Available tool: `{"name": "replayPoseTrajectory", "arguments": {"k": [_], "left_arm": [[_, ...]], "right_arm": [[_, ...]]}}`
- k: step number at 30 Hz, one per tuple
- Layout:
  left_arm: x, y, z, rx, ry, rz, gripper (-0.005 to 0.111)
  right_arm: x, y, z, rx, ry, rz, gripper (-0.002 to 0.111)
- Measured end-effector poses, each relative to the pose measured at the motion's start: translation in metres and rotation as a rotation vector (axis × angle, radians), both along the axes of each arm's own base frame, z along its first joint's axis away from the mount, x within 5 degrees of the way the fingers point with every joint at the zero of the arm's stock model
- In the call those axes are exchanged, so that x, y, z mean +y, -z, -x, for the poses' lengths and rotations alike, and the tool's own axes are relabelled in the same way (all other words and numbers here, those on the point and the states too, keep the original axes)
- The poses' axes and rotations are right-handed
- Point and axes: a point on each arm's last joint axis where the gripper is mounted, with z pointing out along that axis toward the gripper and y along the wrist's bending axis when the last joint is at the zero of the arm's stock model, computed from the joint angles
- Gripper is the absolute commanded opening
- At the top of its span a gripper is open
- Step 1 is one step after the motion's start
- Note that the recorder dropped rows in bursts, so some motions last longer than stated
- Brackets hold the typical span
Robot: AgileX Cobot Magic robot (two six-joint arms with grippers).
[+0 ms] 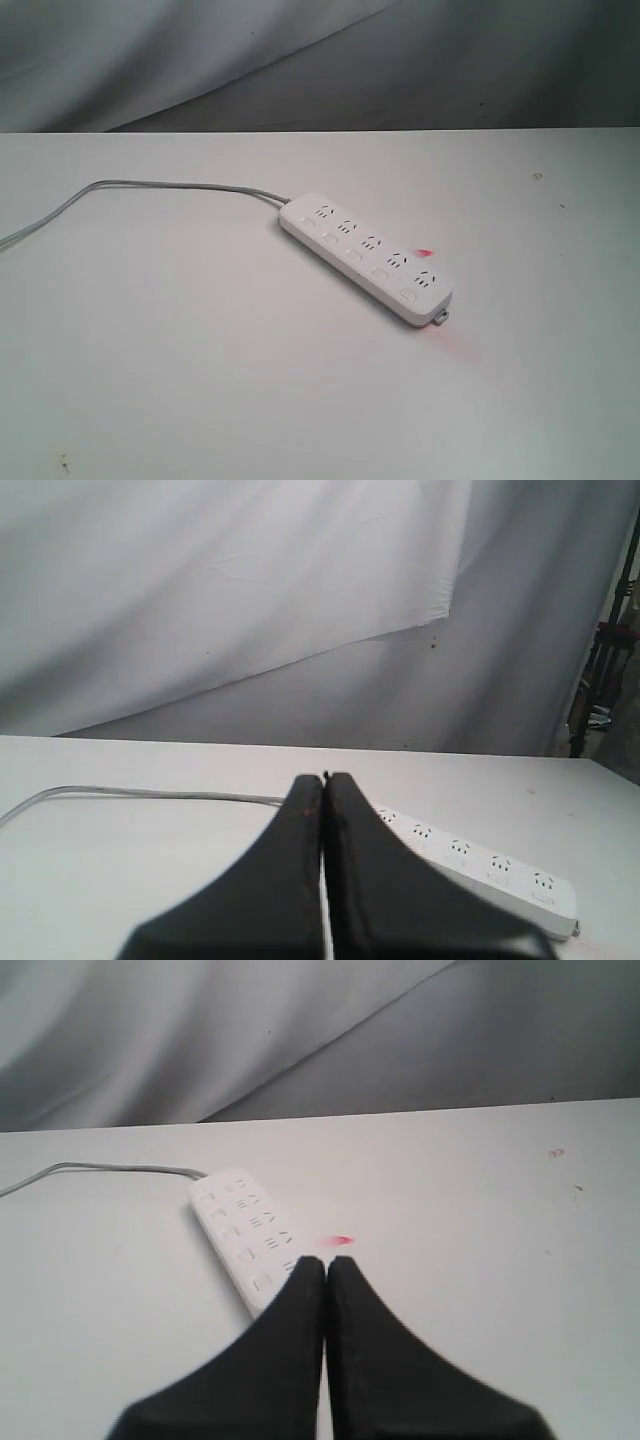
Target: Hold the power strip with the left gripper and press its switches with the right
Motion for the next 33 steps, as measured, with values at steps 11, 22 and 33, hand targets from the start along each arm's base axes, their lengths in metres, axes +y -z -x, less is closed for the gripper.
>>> {"name": "replayPoseTrajectory", "arguments": {"k": [11,22,33], "left_arm": [[-0.0029,0.0037,0.0012,0.040,0.034,-0.011,0.000],[-0.0029,0.0037,0.0012,0.040,0.034,-0.011,0.000],[-0.0016,0.0047,0.0006,0.003,0.019,-0.131,0.000]], "right_arm": [[0.0016,-0.0010,0.0006,-0.010,-0.018,-0.008,0.000],[0.0018,-0.0012,0.0007,-0.012,-0.021,-0.009,0.000],[0.0018,-0.0012,0.0007,-0.012,-0.021,-0.009,0.000]]}}
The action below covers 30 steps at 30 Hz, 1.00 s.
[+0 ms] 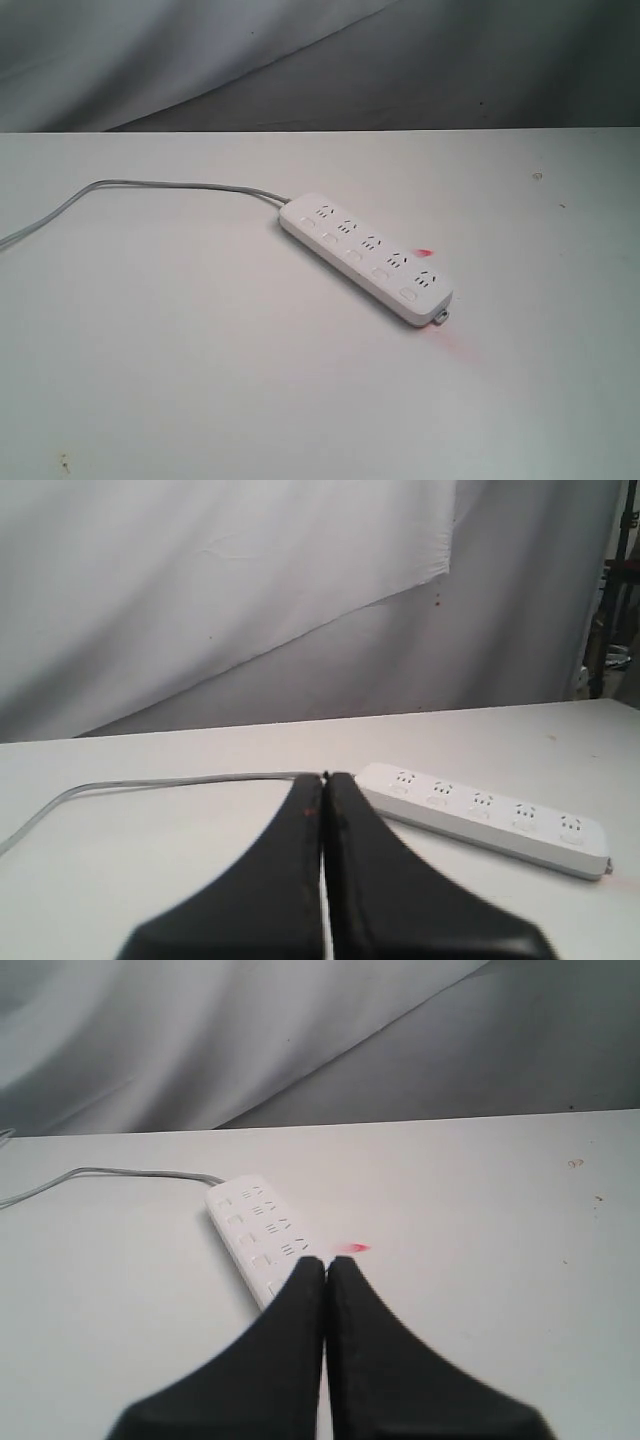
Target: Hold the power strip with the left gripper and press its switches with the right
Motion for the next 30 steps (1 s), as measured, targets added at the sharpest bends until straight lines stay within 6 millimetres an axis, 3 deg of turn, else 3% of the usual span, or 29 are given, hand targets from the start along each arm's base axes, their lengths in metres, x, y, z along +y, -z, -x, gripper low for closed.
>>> {"name": "replayPoseTrajectory", "arguments": {"k": [16,30], "left_arm": [[0.011,0.012,-0.002,0.145,-0.173,0.005,0.000],[0.013,0.005,-0.004,0.055,-0.194,-0.009,0.000]], "right_arm": [[0.000,0.000,0.000,0.000,0.000,0.000,0.000],[0.000,0.000,0.000,0.001,0.000,-0.003,0.000]]}}
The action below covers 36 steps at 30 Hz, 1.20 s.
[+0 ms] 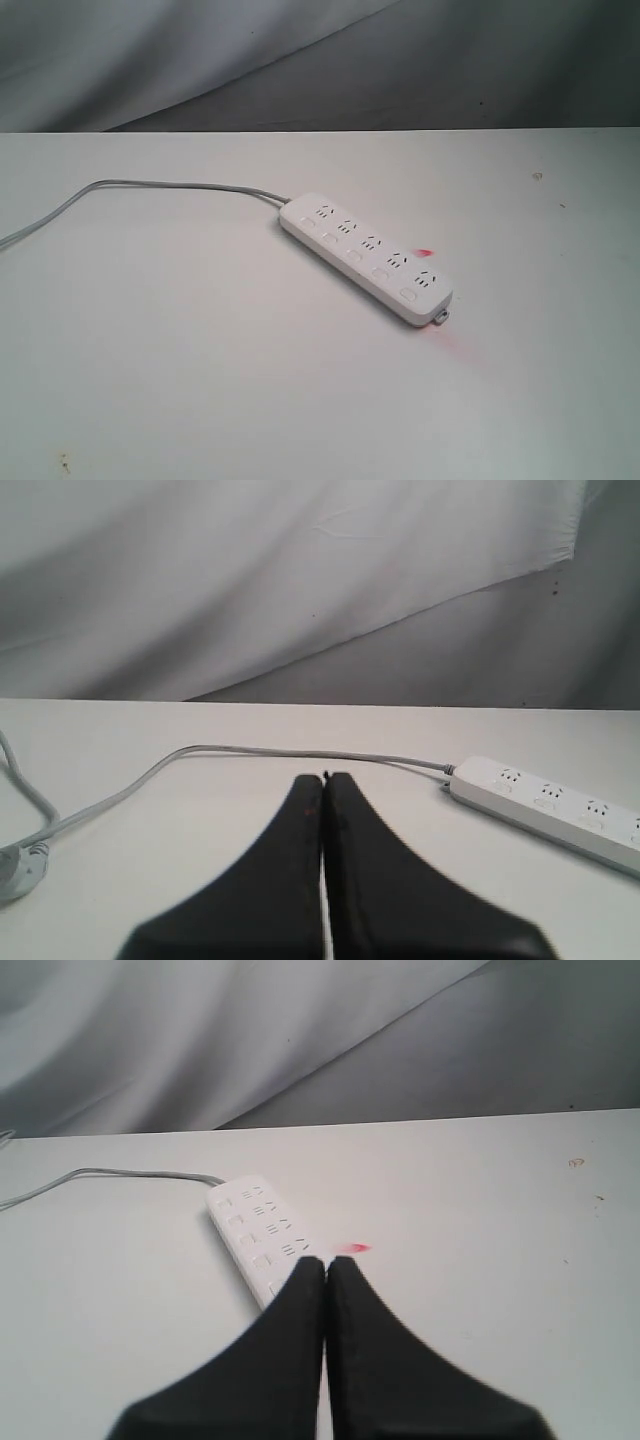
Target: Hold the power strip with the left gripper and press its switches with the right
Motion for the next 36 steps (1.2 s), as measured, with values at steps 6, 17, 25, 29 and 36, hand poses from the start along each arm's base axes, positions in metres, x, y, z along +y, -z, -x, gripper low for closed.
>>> {"name": "replayPoseTrajectory", "arguments": {"k": [6,17,25,29,36], "left_arm": [[0.000,0.000,0.000,-0.004,0.000,0.001,0.000],[0.000,0.000,0.000,-0.004,0.000,0.001,0.000],[0.000,0.000,0.000,-0.004,0.000,0.001,0.000],[0.000,0.000,0.000,-0.004,0.000,0.001,0.000],[0.000,0.000,0.000,-0.004,0.000,0.001,0.000]], "right_arm": [[0.000,0.000,0.000,0.000,0.000,0.000,0.000],[0.000,0.000,0.000,0.000,0.000,0.000,0.000],[-0.013,-0.006,0.001,-0.122,0.164,0.062,0.000],[-0.022,-0.008,0.001,-0.160,0.314,0.141,0.000],[-0.032,-0.008,0.002,-0.161,0.482,0.180,0.000]]}}
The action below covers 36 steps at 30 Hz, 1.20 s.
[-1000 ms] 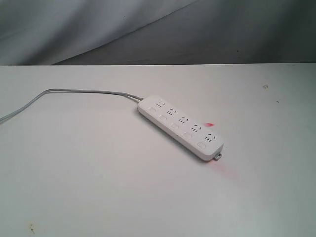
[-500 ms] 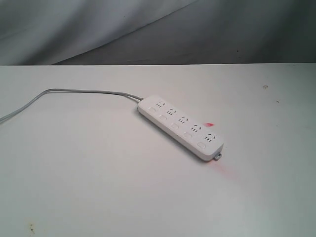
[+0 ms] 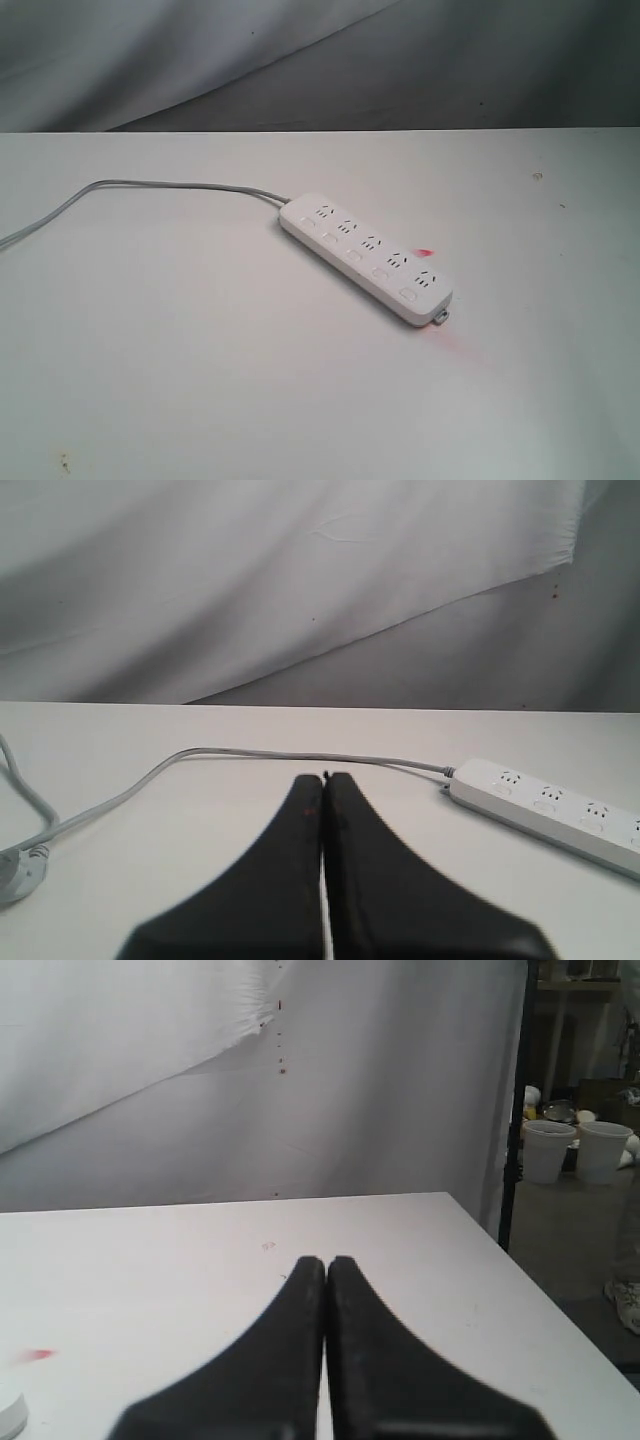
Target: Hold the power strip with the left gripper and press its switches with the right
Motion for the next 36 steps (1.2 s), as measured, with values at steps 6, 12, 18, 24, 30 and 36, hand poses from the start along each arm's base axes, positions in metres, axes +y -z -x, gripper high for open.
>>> {"name": "replayPoseTrajectory", "arguments": {"k": [6,12,18,24,30,36], "left_arm": [[0.000,0.000,0.000,0.000,0.000,0.000,0.000],[0.000,0.000,0.000,0.000,0.000,0.000,0.000],[0.000,0.000,0.000,0.000,0.000,0.000,0.000],[0.000,0.000,0.000,0.000,0.000,0.000,0.000],[0.000,0.000,0.000,0.000,0.000,0.000,0.000],[0.000,0.000,0.000,0.000,0.000,0.000,0.000]], "right_arm": [[0.001,-0.001,0.000,-0.009,-0.013,0.003,0.000],[0.005,-0.002,0.000,-0.023,-0.052,0.009,0.000],[0.010,0.000,0.000,0.000,-0.109,0.057,0.000],[0.016,0.001,0.001,0.002,-0.176,0.081,0.000],[0.017,0.000,0.001,-0.009,-0.190,0.053,0.000],[0.018,-0.001,0.001,-0.007,-0.198,-0.037,0.000]]}}
